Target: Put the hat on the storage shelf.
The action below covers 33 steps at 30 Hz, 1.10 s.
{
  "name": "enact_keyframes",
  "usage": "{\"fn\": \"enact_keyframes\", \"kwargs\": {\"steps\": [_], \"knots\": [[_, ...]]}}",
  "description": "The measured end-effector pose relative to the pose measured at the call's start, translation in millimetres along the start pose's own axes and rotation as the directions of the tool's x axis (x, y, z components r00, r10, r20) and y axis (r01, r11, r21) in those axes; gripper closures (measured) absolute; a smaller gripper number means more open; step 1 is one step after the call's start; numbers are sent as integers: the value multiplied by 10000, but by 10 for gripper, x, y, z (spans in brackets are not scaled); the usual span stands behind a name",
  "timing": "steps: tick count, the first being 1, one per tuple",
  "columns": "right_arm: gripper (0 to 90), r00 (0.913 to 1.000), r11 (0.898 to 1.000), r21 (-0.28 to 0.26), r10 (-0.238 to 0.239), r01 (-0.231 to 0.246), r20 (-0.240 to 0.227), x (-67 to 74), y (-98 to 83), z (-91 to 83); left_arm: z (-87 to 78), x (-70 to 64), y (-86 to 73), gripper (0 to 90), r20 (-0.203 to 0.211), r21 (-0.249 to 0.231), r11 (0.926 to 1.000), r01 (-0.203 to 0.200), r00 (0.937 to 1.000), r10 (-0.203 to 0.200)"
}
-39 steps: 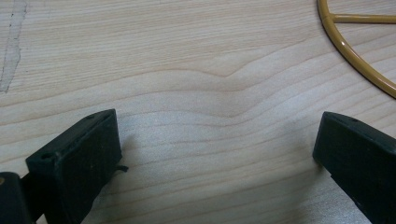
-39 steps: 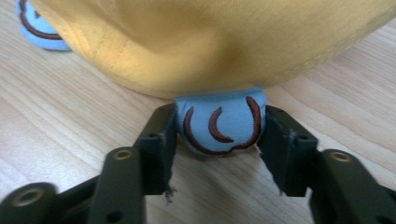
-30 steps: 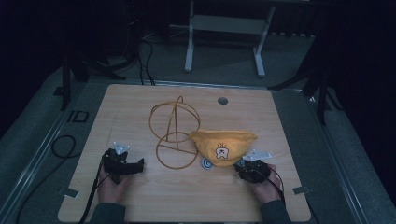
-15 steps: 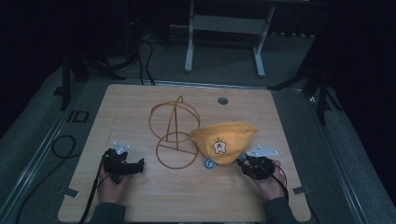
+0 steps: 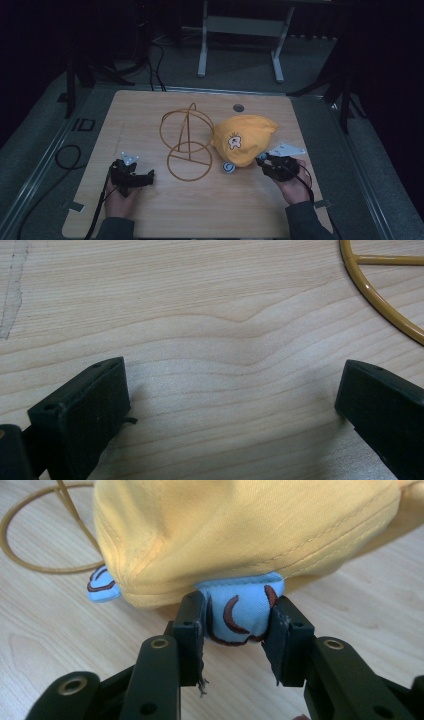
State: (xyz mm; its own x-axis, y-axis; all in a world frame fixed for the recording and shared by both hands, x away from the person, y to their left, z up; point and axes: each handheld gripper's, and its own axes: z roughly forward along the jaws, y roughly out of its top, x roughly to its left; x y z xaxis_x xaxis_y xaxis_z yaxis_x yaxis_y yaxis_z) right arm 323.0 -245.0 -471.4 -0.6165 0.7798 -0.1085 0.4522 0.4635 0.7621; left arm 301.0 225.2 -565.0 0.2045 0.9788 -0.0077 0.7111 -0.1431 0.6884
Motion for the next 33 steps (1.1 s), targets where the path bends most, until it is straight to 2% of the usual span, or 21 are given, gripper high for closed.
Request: {"fn": "enact_keyframes", "kwargs": {"steps": [15,20,27,33], "knots": [[648,9989,9967,-683,-435,446,176,-36,266,-244,0,0,0,8,-4,8,10000,-5,10000,5],[651,9994,9945,-996,-337,339,43,-44,318,-356,-1,1,0,8,-8,8,10000,-16,10000,16],[652,9984,9890,-1375,-559,541,-91,-24,392,-522,-3,3,1,8,-7,45,10000,-44,10000,44],[653,9973,9836,-1774,-433,321,-600,-9,454,-661,-2,2,1,8,-8,37,10000,-30,10000,30]]}}
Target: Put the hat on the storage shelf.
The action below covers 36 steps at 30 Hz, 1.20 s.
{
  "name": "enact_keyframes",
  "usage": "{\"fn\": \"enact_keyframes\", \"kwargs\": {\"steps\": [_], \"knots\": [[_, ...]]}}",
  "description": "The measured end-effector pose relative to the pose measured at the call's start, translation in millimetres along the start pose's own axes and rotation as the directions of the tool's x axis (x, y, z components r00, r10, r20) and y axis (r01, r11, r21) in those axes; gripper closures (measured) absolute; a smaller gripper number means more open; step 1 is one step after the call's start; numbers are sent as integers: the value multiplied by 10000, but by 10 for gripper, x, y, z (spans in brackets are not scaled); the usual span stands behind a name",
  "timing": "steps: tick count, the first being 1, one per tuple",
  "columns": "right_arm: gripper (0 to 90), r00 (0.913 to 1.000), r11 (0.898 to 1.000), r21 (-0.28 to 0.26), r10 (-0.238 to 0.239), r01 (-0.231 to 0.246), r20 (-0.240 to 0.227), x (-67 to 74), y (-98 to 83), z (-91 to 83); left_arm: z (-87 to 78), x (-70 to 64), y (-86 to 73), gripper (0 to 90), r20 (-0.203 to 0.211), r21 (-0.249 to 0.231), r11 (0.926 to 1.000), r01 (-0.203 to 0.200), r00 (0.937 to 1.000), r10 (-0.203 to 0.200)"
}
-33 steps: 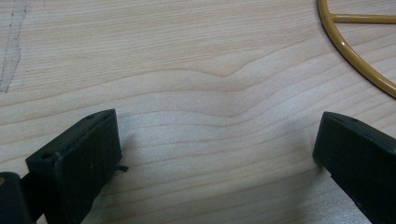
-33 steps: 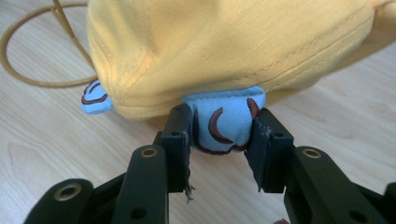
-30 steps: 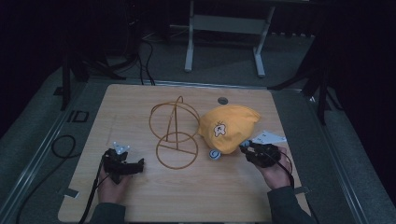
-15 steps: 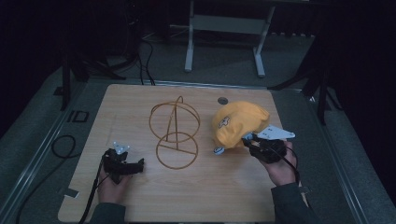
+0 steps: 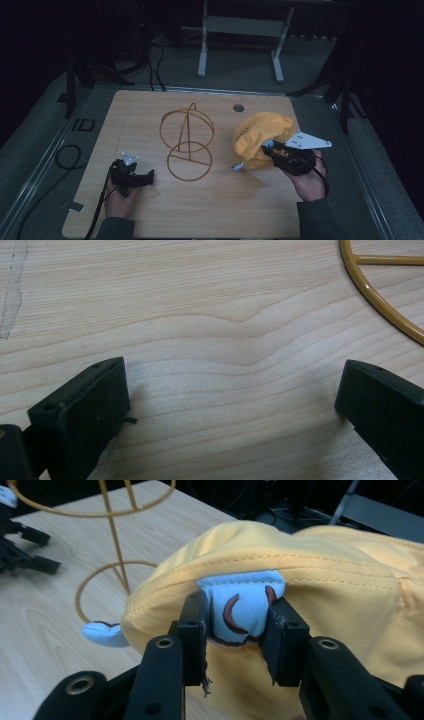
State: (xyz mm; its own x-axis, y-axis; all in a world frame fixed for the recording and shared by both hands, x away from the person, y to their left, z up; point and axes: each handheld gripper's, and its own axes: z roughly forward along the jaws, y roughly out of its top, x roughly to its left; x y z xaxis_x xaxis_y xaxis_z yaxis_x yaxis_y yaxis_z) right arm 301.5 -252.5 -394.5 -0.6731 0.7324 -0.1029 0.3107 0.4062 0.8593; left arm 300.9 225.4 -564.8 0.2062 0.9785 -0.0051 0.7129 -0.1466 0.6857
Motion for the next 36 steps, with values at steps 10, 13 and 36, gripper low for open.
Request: {"fn": "enact_keyframes", "kwargs": {"steps": [10,13,36], "knots": [[653,9990,9999,-136,2,-8,-441,59,29,-72,0,0,0,8,8,-2,10000,-4,10000,4],[653,9983,10000,-81,-27,22,-590,93,13,-71,1,1,0,8,-5,-9,10000,-10,10000,10],[599,9550,9458,1400,2966,-2931,-45,-481,-271,341,3,0,3,8,7,-8,10000,-4,10000,4]]}}
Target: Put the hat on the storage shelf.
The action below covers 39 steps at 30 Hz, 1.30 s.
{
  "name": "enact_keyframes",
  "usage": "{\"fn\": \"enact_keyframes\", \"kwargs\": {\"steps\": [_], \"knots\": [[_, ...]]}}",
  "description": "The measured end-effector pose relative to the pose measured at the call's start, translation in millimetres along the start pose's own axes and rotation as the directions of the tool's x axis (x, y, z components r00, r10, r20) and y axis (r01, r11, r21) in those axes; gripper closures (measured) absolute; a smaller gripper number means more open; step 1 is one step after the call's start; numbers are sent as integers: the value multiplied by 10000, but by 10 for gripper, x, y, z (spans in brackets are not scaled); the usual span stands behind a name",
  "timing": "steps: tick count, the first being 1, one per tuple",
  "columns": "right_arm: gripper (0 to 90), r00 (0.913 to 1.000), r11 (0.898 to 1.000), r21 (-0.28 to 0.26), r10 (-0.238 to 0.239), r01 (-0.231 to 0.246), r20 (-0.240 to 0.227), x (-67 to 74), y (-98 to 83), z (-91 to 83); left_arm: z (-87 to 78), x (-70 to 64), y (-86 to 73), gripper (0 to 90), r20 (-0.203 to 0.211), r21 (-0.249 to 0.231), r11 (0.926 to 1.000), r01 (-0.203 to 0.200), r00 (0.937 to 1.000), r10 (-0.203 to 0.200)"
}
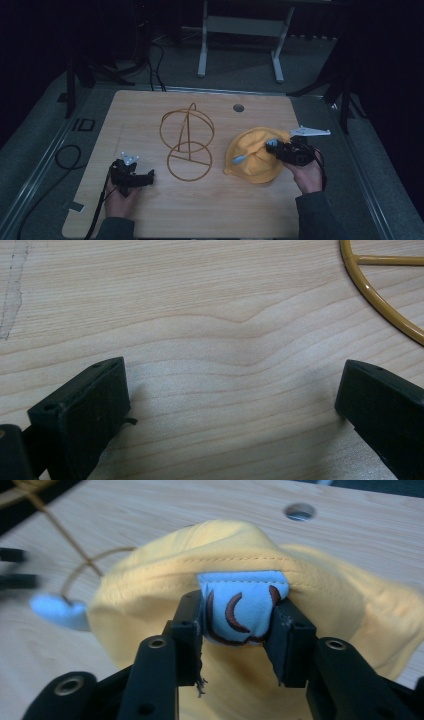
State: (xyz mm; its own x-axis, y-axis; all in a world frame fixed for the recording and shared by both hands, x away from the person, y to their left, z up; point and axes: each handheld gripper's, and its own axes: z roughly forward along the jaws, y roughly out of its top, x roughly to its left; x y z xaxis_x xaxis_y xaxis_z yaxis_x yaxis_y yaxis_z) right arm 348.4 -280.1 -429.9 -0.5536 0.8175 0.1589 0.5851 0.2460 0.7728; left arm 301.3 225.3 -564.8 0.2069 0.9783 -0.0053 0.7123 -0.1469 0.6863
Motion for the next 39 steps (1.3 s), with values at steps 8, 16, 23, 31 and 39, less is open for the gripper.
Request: {"fn": "enact_keyframes", "kwargs": {"steps": [8,16,23,31,39], "knots": [[499,9853,9974,423,-646,586,1580,-30,-26,36,1,1,1,8,7,-5,10000,-4,10000,4],[405,9751,9933,75,-1143,1150,1902,72,36,-5,2,0,1,8,7,-11,10000,2,10000,-2],[376,9740,9840,115,-1775,1776,1411,188,108,69,0,1,1,8,10,5,10000,2,10000,-2],[358,9725,9755,502,-2179,2143,826,234,144,233,1,1,1,8,8,-7,10000,2,10000,-2],[356,9646,9597,1149,-2615,2563,325,269,195,397,1,1,1,8,7,-7,10000,-6,10000,6]]}}
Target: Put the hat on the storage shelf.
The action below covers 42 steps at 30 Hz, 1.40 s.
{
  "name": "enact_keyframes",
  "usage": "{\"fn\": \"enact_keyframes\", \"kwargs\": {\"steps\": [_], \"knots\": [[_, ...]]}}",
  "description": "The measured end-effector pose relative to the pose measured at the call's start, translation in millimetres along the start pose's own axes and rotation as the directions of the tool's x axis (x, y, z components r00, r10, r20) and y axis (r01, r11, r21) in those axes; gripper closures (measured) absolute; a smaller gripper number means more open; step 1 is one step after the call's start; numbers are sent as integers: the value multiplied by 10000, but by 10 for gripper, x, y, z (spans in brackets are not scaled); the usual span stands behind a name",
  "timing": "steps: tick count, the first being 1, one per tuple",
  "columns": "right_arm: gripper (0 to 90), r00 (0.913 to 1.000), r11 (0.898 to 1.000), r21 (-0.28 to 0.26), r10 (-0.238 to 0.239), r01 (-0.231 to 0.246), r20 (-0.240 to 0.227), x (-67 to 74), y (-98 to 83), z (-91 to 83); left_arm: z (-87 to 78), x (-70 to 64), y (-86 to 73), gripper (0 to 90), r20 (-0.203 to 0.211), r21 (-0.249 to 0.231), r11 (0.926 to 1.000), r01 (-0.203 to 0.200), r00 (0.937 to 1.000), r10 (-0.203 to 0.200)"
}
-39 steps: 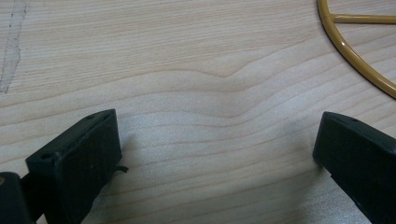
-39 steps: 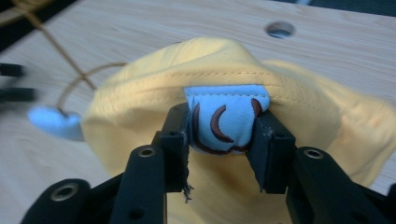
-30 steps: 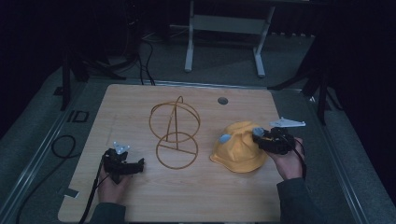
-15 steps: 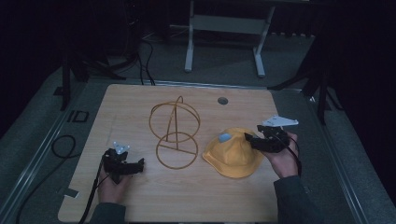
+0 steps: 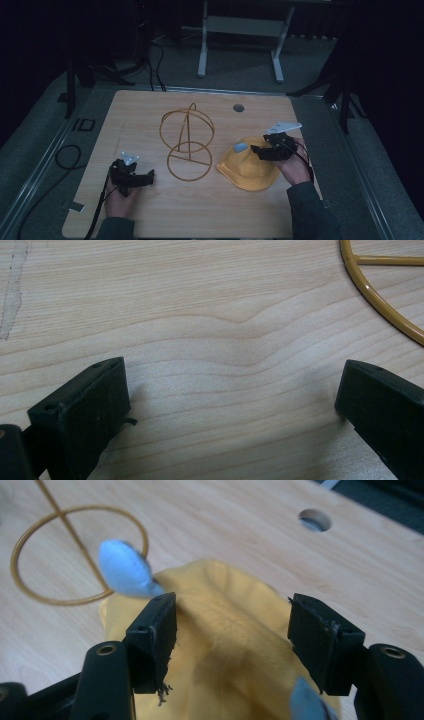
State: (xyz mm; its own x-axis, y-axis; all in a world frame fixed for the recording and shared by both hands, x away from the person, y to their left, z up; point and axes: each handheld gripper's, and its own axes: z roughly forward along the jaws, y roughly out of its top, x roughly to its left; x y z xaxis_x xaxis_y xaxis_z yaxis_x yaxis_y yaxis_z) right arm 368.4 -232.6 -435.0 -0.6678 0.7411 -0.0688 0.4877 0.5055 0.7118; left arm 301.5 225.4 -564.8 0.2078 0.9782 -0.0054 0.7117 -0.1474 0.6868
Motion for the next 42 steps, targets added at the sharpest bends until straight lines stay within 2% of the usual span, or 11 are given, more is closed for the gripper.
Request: {"fn": "enact_keyframes", "kwargs": {"steps": [4,6,10,21,30,35,42], "knots": [[382,9996,9995,261,-151,156,-220,-19,21,60,1,0,1,8,3,-2,10000,-7,10000,7],[430,9991,9985,466,-256,272,-353,-26,31,73,2,1,2,8,3,0,10000,-13,10000,13],[521,9988,9965,730,-389,411,-308,-31,43,92,1,1,2,8,3,1,10000,-14,10000,14],[767,9954,9919,900,-865,899,-406,-23,78,96,2,1,2,8,2,-5,10000,-22,10000,22],[808,9909,9853,1075,-1297,1327,-346,4,121,82,2,1,2,8,3,-5,10000,-17,10000,17],[817,9883,9825,1110,-1451,1494,-459,14,162,56,1,2,2,8,2,4,10000,-28,10000,28],[822,9823,9745,1261,-1811,1859,-482,43,239,8,2,0,1,8,2,-8,10000,-9,10000,9]]}}
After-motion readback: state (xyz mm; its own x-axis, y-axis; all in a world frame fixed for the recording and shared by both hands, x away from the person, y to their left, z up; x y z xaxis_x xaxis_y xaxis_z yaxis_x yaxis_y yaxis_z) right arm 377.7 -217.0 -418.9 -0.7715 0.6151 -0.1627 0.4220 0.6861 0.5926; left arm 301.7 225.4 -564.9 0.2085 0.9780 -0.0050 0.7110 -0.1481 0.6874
